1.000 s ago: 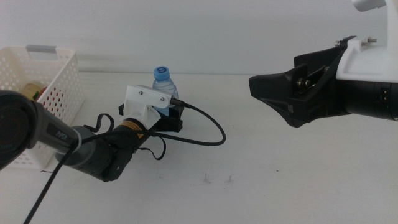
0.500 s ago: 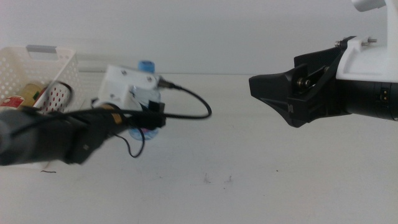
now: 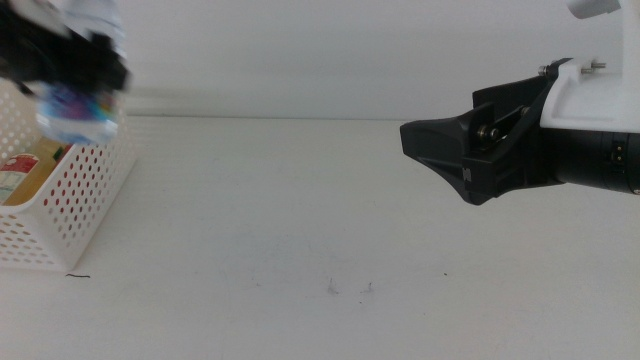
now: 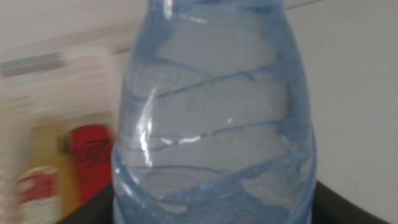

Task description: Use arms to grab the bottles and put them into the dustbin to the left of the table.

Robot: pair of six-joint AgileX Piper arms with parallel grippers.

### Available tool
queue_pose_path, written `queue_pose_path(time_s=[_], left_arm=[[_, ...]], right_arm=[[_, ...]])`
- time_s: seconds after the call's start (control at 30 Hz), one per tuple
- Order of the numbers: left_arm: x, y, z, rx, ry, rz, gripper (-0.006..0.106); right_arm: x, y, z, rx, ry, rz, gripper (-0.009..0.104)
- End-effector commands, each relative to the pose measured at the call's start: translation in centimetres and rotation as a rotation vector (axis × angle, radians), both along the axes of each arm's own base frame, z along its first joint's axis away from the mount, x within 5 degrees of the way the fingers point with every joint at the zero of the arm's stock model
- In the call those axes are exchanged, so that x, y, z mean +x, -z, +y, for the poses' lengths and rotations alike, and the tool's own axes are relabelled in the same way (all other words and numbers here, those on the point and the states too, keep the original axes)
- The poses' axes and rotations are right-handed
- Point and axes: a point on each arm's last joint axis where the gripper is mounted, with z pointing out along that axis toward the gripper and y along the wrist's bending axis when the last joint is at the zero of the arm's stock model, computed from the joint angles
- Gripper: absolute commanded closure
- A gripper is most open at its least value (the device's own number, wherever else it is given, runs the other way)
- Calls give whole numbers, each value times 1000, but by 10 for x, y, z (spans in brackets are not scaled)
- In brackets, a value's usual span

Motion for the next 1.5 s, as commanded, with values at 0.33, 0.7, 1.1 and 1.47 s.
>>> queue_pose_path(time_s=[0.33, 0.7, 1.1, 1.47], left_arm=[[58, 19, 112, 14, -204, 250, 101], [94, 85, 132, 43, -228, 340, 93], [97, 93, 133, 38, -237, 362, 7], [61, 22, 91, 29, -207, 292, 7]], right_arm=[[-1, 1, -1, -3, -1, -7, 3], [-1, 1, -1, -3, -1, -7, 3], [-1, 1, -1, -3, -1, -7, 3], [-1, 1, -1, -3, -1, -7, 3]])
